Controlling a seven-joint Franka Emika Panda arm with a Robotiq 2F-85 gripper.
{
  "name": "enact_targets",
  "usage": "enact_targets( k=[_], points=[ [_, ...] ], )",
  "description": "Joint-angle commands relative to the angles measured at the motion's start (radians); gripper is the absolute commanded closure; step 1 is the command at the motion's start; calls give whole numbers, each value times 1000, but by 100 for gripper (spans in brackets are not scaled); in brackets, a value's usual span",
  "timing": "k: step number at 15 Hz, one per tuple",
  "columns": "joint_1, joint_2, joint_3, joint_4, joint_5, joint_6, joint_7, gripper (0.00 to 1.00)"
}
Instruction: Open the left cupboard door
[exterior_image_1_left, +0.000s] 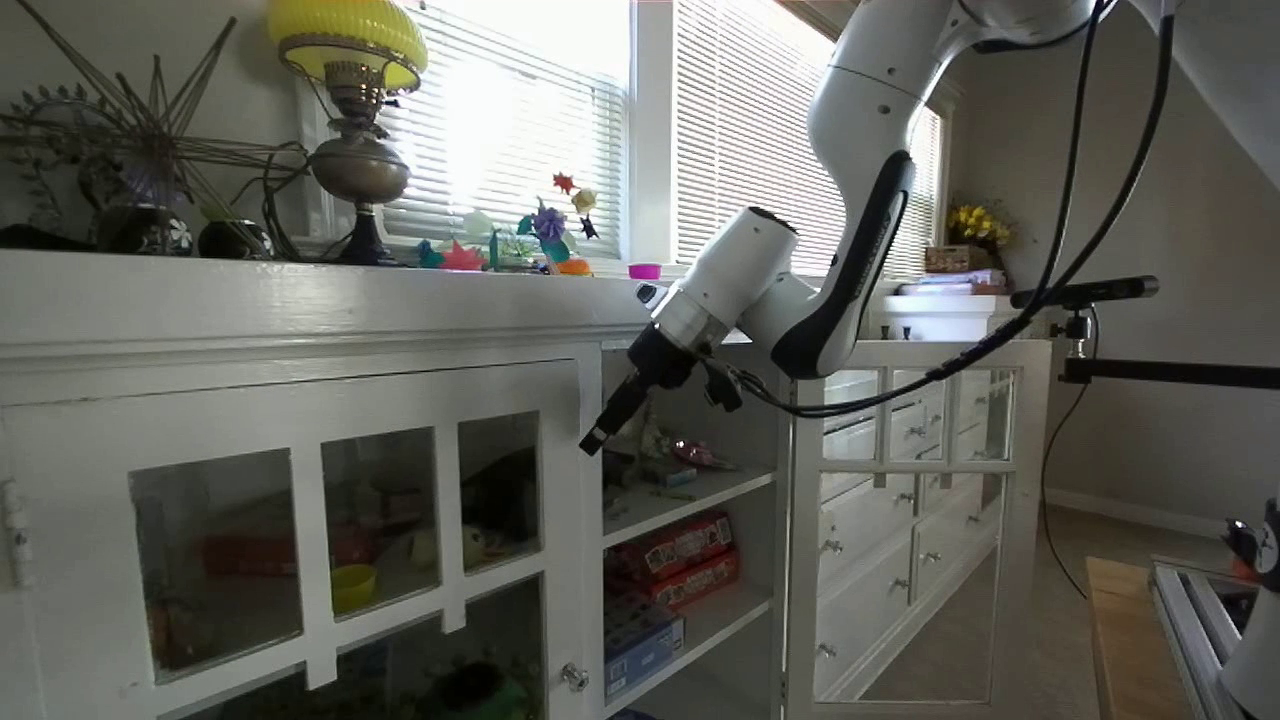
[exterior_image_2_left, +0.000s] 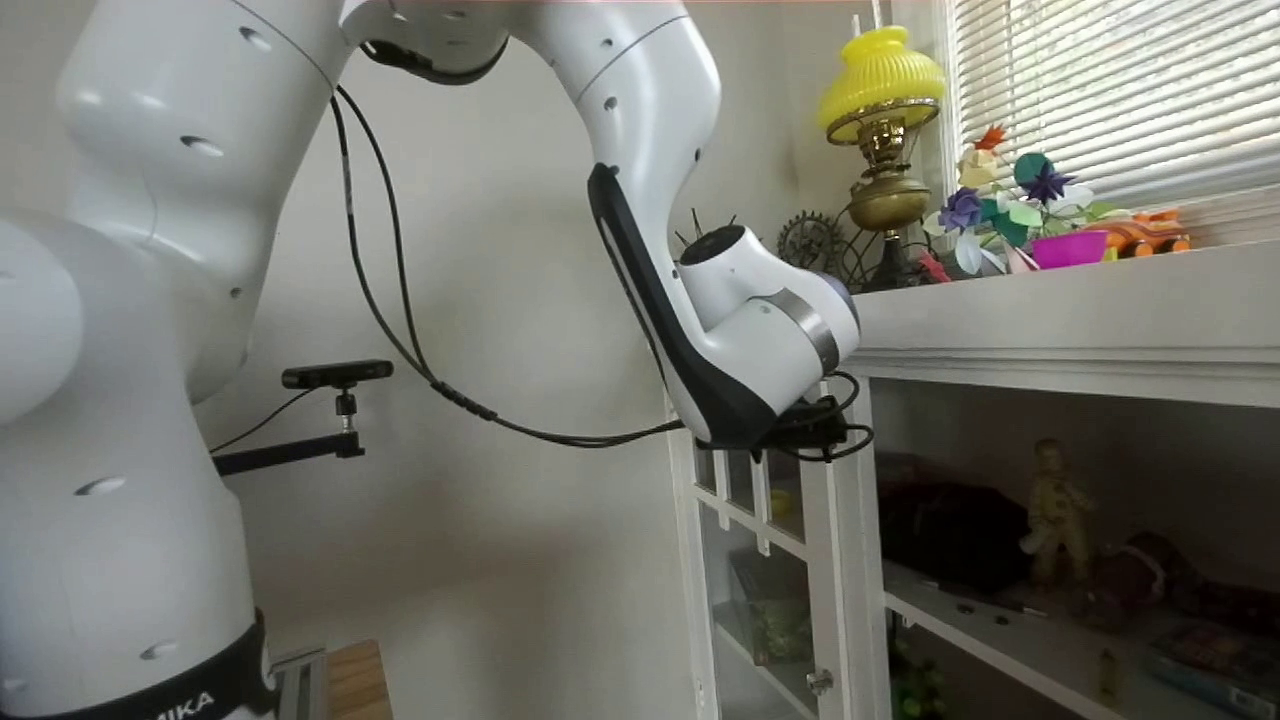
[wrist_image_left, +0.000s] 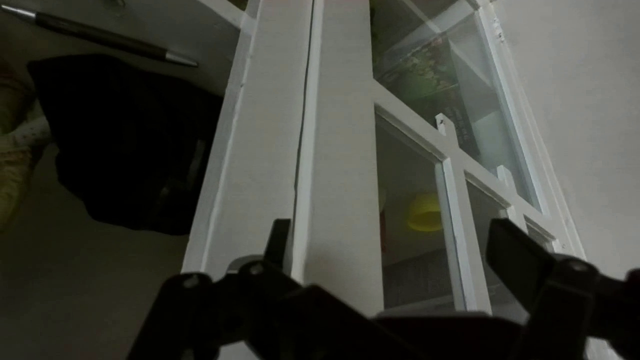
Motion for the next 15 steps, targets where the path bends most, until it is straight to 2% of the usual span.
enact_targets(
  k=[1, 15],
  points=[
    [3, 12, 4, 30, 32, -7, -1, 0],
    [-5, 89, 15, 114, 13, 43, -7, 0]
  ],
)
